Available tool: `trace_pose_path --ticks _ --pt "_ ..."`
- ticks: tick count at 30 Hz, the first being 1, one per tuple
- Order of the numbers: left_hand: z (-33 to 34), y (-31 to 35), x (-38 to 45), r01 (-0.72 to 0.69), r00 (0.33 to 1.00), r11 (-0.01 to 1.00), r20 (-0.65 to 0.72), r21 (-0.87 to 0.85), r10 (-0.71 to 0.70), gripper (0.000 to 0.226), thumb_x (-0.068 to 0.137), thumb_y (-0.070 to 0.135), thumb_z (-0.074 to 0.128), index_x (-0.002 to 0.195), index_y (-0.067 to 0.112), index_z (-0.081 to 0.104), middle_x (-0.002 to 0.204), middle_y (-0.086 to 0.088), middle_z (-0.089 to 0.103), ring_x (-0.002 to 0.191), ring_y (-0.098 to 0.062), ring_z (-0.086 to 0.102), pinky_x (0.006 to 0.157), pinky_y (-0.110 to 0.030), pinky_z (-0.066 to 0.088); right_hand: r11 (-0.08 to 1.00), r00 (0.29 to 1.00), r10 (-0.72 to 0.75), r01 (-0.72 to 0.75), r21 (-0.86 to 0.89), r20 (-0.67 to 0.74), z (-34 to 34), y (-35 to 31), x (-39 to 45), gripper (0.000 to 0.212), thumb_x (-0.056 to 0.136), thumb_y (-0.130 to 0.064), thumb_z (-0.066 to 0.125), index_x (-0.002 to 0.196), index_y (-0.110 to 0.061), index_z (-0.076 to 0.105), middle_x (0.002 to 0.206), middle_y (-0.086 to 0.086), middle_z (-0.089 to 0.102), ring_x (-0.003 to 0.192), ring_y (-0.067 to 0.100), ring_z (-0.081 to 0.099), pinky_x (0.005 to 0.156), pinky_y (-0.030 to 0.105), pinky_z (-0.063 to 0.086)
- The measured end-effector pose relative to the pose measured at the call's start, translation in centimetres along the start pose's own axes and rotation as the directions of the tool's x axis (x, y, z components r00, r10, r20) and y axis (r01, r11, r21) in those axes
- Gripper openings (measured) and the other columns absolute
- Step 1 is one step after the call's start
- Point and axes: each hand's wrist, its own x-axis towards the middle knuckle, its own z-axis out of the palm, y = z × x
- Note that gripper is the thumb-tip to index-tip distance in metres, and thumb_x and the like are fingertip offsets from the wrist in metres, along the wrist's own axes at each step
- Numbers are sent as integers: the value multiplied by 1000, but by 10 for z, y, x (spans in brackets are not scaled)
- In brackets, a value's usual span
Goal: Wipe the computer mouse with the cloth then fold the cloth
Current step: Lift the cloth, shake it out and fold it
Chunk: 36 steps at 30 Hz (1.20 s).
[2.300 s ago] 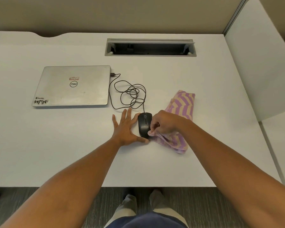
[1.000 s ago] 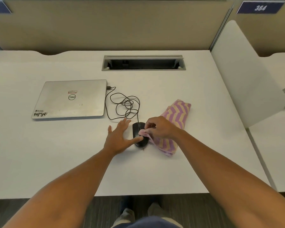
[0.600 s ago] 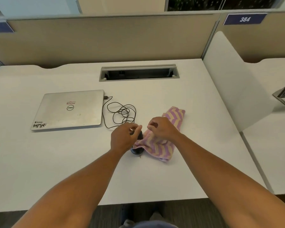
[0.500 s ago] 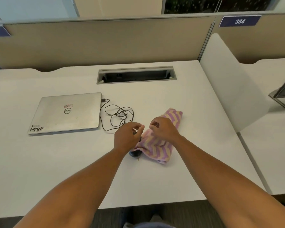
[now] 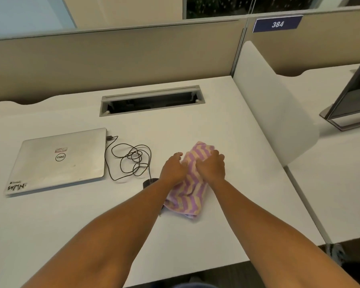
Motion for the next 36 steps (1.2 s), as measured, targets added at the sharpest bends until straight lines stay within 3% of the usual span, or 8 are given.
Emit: trace_pose_path --ticks 7,10,15,20,24,27,31,36 --pt "5 13 14 182 983 963 18 -200 -182 38 100 19 37 121 -1 62 127 -21 63 118 -38 59 101 -45 47 927 965 182 -231 295 187 -5 3 15 60 81 -20 64 133 -6 38 124 13 56 96 27 58 76 33 51" --pt "1 19 14 286 958 892 104 -351 -266 34 102 33 43 108 12 69 113 -10 69 104 -30 66 95 -44 55 883 951 130 -240 404 281 -14 2 22 54 76 -19 60 128 -10 49 118 6 60 99 24 61 81 37 56" --pt "-11 33 14 316 944 697 140 -644 -299 38 100 50 47 97 18 68 101 -2 71 89 -16 66 67 -27 53 814 934 9 -214 540 356 -36 -10 19 36 72 -10 57 106 -21 59 103 2 64 86 17 63 58 26 52" --pt "-29 44 14 127 991 696 65 -706 -115 26 98 35 59 117 20 69 112 -1 71 94 -12 69 58 -16 54 829 955 -153 -15 560 252 -50 -21 15 56 82 -24 67 134 -26 45 122 1 60 104 21 63 89 41 58" --pt "-41 55 13 4 1000 749 24 -663 16 38 94 37 65 129 24 63 114 3 71 99 -12 69 72 -22 58 844 927 -374 327 425 30 -62 -41 6 83 85 -34 71 149 -31 18 150 2 39 130 25 50 103 45 49" --pt "-48 62 13 -116 993 779 -60 -616 101 41 91 36 70 130 24 64 111 2 72 99 -14 70 76 -22 58 797 824 -560 563 218 -83 -71 -56 1 83 85 -29 71 150 -28 20 150 4 38 131 24 48 103 39 50" --pt "-63 70 11 -220 974 771 -175 -597 143 37 86 25 77 121 21 66 101 4 74 93 -11 71 75 -21 58 785 786 -618 614 -87 -28 -82 -70 0 63 86 -33 68 141 -23 38 134 8 49 114 25 57 86 25 49" --pt "-83 75 4 -334 936 785 -283 -522 211 28 85 29 77 110 24 67 101 2 75 94 -12 72 87 -28 59 748 758 -647 611 -260 -82 -103 -88 -4 27 83 -37 70 100 -17 62 102 3 62 79 16 54 61 23 37"
